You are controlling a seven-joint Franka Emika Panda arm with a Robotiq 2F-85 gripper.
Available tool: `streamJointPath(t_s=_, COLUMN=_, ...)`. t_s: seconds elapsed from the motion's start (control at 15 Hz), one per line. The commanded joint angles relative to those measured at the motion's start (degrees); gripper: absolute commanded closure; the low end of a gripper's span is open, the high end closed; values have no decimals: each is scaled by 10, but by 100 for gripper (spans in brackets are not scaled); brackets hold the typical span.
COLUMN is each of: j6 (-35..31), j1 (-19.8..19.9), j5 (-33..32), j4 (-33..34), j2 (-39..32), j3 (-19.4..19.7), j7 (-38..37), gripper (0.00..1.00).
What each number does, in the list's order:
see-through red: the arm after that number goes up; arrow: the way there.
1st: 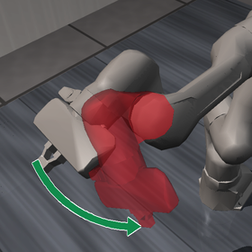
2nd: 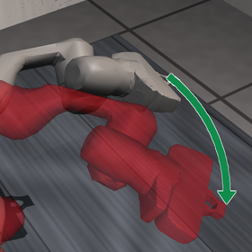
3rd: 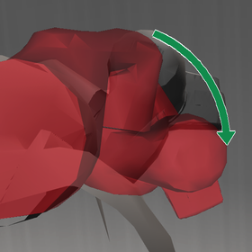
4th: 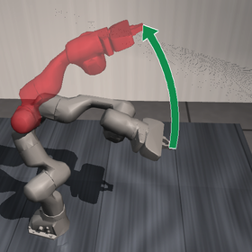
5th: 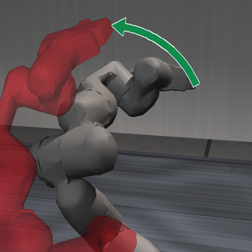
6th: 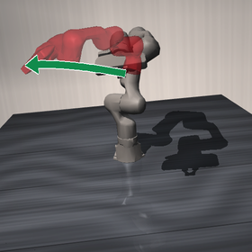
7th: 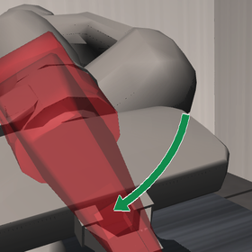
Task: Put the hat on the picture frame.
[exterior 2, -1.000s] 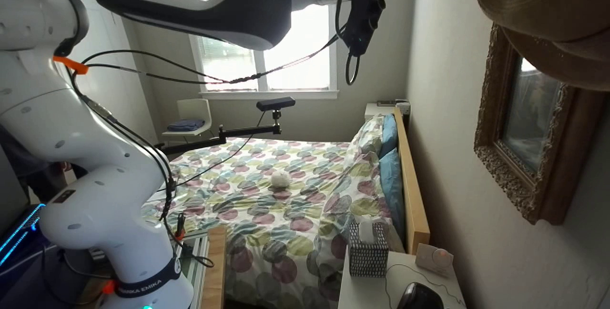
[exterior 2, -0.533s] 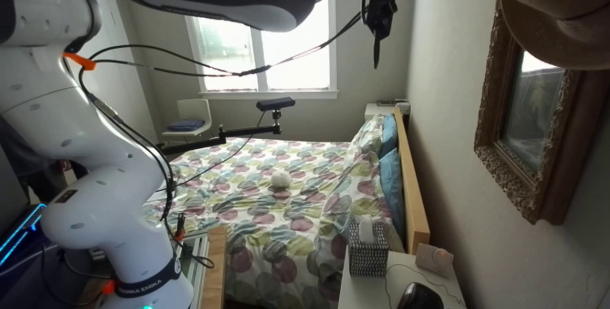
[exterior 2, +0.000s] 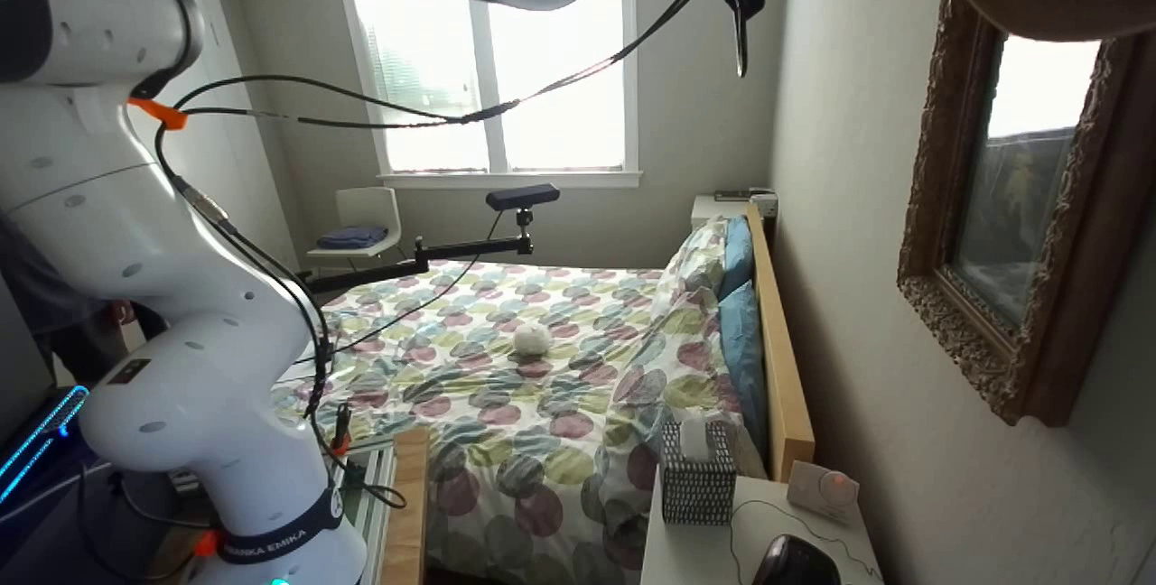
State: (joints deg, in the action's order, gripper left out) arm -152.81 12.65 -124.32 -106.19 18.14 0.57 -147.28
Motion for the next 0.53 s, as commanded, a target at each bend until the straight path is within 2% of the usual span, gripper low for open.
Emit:
streamJointPath(t_s=0.0, j6=-1, j1=-5, j5=-20, j4=21, j2=-16, j3=2, j7=-24, gripper=98)
streamJointPath(t_s=0.47, j6=-10, j1=-11, j5=-12, j4=15, j2=-36, j3=1, j7=-17, gripper=98)
